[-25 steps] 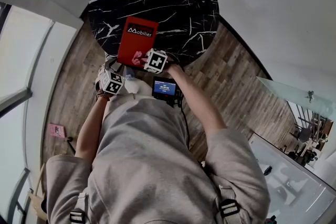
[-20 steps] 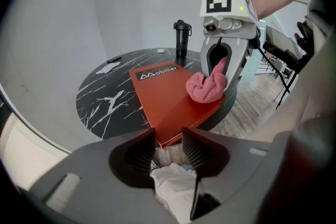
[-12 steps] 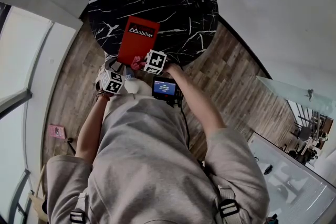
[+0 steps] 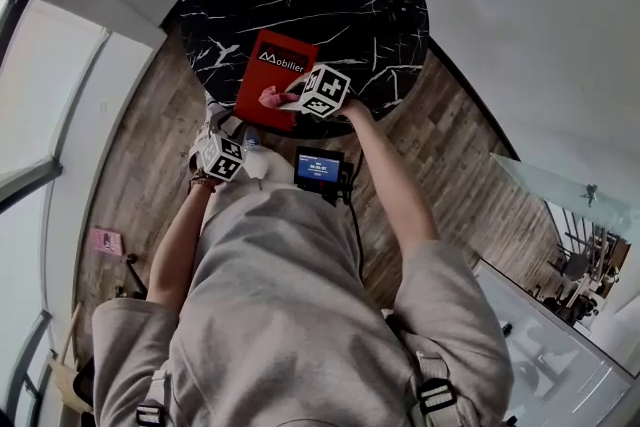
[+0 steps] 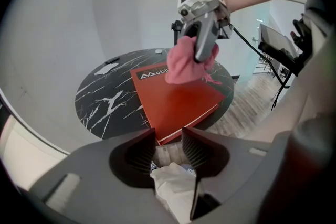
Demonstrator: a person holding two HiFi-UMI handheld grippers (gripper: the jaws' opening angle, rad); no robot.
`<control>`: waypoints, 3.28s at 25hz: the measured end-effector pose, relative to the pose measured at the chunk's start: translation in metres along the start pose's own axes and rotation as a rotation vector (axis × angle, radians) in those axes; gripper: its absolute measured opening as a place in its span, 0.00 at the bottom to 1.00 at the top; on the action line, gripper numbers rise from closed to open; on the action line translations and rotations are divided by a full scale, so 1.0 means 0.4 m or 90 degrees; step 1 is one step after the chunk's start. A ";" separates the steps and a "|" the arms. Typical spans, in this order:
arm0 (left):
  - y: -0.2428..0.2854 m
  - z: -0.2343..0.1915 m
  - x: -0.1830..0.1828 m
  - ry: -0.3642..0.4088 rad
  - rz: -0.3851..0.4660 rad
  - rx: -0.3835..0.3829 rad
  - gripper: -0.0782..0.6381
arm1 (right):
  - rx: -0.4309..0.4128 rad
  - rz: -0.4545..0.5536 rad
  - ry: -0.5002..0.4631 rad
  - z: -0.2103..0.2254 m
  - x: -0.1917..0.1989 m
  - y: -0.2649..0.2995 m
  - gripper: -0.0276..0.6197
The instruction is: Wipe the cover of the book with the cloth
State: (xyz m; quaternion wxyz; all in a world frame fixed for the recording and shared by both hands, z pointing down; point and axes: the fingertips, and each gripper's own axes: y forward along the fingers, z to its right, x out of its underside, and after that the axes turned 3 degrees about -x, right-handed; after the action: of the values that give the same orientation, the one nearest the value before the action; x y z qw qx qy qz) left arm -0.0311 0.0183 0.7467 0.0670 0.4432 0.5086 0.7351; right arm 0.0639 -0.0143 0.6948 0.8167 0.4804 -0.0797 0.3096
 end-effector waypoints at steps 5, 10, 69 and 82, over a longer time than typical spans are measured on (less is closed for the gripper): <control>-0.003 -0.001 -0.004 0.000 0.003 0.001 0.33 | 0.219 0.041 -0.023 0.203 -0.066 -0.136 0.17; 0.000 -0.002 -0.018 0.013 0.003 0.010 0.33 | 0.348 0.003 -0.045 0.326 -0.087 -0.178 0.17; 0.021 0.008 -0.022 -0.007 -0.004 0.006 0.36 | 0.268 -0.135 -0.032 0.267 -0.055 -0.022 0.16; 0.023 0.008 -0.024 -0.014 -0.001 0.000 0.35 | 0.259 -0.135 -0.032 0.230 -0.047 0.001 0.16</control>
State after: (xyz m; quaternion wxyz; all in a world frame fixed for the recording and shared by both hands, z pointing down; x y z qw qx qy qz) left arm -0.0199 0.0108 0.7490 0.0734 0.4505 0.5082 0.7303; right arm 0.0639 -0.0991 0.7355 0.7289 0.6481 0.0150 0.2201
